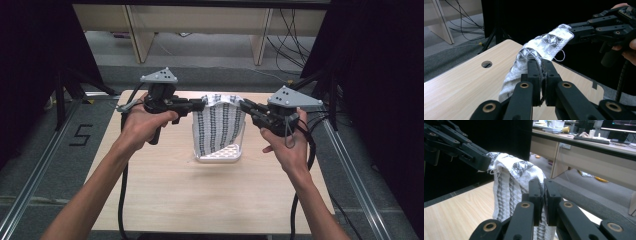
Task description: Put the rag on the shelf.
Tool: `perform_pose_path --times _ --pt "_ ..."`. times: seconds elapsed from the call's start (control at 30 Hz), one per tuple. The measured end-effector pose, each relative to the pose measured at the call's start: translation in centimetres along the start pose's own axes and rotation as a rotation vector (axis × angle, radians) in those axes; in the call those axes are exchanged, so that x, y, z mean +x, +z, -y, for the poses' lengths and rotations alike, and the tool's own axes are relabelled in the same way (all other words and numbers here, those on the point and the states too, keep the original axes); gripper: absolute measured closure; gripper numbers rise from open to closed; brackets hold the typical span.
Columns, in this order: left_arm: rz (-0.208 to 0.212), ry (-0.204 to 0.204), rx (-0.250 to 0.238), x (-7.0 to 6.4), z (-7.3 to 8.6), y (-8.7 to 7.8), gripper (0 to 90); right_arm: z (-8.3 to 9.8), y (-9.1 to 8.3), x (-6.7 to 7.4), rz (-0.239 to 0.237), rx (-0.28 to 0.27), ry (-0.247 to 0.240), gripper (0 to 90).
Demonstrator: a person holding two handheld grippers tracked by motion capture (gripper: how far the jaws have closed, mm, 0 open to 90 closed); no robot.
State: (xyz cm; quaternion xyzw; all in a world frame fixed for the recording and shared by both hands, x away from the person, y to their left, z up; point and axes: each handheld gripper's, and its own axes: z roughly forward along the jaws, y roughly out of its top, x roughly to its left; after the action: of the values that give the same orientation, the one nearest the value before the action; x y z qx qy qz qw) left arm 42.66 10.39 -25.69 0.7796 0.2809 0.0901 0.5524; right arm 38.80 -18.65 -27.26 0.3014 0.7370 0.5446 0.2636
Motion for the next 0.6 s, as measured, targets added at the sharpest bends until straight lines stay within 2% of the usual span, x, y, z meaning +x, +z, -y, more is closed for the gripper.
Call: perform_pose_path --times 0.2,0.23,0.37,0.5,0.53,0.6 --pt "-0.024 -0.027 -0.004 1.4 -0.4 1.5 86.1 -0.5 1.5 -1.1 0.024 0.003 0.004 86.6" --pt "-0.035 -0.036 -0.007 1.8 -0.5 1.7 86.0 -0.6 1.8 -1.2 0.019 0.011 0.025 86.6" --pt "-0.047 -0.083 -0.031 3.3 -0.9 2.4 86.0 -0.8 3.2 -2.4 0.039 0.018 0.028 86.5" --pt "-0.054 -0.131 -0.045 4.5 -0.8 3.3 85.9 -0.8 4.9 -3.6 0.057 0.052 0.056 86.4" --pt "-0.059 -0.153 -0.045 5.1 -0.7 3.9 85.9 -0.7 5.3 -3.8 0.063 0.065 0.071 86.3" --pt "-0.062 -0.174 -0.047 5.7 -0.4 4.6 85.9 -0.6 6.1 -4.3 0.078 0.079 0.080 86.3"
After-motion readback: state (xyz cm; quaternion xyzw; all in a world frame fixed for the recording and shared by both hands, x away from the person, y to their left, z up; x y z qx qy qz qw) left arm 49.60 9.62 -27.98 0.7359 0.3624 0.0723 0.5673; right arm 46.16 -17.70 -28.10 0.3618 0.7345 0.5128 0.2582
